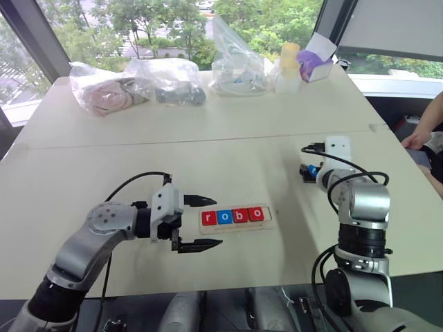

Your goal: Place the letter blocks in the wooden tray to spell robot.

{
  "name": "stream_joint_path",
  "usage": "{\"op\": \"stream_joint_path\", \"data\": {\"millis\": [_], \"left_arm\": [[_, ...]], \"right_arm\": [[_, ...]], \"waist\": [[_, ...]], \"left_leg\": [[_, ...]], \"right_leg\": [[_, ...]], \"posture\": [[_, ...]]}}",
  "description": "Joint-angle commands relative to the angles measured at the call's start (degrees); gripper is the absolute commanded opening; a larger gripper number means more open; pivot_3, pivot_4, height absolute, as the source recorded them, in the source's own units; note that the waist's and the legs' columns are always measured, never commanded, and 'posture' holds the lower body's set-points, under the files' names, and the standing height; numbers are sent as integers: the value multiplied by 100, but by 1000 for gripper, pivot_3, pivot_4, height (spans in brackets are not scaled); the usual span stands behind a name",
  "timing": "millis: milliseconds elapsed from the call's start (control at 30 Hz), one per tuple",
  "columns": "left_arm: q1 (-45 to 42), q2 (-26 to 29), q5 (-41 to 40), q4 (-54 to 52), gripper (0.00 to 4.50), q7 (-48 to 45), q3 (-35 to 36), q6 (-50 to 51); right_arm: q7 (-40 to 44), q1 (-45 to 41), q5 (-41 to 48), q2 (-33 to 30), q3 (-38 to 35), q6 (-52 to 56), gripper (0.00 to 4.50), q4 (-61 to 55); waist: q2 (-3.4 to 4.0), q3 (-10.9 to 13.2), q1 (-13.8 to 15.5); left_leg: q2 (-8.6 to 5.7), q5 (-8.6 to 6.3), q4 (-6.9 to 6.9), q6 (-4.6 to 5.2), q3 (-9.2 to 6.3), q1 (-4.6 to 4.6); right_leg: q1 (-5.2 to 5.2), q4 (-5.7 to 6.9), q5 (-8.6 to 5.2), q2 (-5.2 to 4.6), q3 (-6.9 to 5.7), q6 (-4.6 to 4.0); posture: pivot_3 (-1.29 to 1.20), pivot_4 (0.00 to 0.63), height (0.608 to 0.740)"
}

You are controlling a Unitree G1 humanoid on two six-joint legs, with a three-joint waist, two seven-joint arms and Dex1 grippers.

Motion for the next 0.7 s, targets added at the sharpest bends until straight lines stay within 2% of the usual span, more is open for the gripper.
{"op": "stream_joint_path", "data": {"millis": [33,167,200,267,333,367,433,567,700], "left_arm": [[-66,-13,6,-45,4500,-37,34,-99],[-58,-16,19,-51,4500,-19,43,-104],[-50,-14,21,-62,4500,-10,48,-101],[-43,-13,25,-73,4500,-1,50,-98],[-26,-7,20,-86,4500,8,62,-95],[-7,0,18,-100,4500,14,72,-94],[23,8,18,-118,4500,24,83,-95],[41,1,19,-125,4500,41,81,-99],[82,-1,22,-127,4500,30,73,-125]], "right_arm": [[-182,-221,147,153,-359,173,4476,-63],[-457,-507,287,387,-837,164,4476,366],[-517,-578,314,425,-928,157,4234,452],[-576,-658,349,459,-1019,160,3597,546],[-585,-678,356,449,-968,165,2662,544],[-582,-676,368,465,-942,234,1992,491],[-577,-630,392,465,-855,400,1134,334],[-359,-263,456,216,-313,938,1134,-353],[164,791,983,-110,266,1916,1134,-1921]], "waist": [[0,0,0],[0,0,-20],[1,-1,-22],[0,-1,-19],[0,-1,-27],[0,-2,-34],[2,-3,-35],[2,-3,-25],[2,-7,17]], "left_leg": [[0,0,0,0,0,0],[0,0,-1,0,2,3],[1,0,0,0,1,5],[1,0,0,0,1,6],[1,0,0,0,1,6],[1,0,0,1,2,7],[3,0,-2,1,2,8],[4,0,-3,1,0,8],[3,-1,-4,2,-5,5]], "right_leg": [[0,0,0,0,-1,0],[1,1,0,1,0,0],[3,1,0,2,-1,0],[5,1,0,2,-1,0],[6,1,0,2,-1,0],[5,1,0,2,-1,0],[5,2,0,4,-1,-1],[5,4,0,5,-1,-1],[6,2,-2,3,-3,-1]], "posture": [[0,150,740],[0,150,740],[0,150,740],[0,150,740],[0,150,740],[0,150,740],[0,150,740],[0,150,740],[0,150,740]]}}
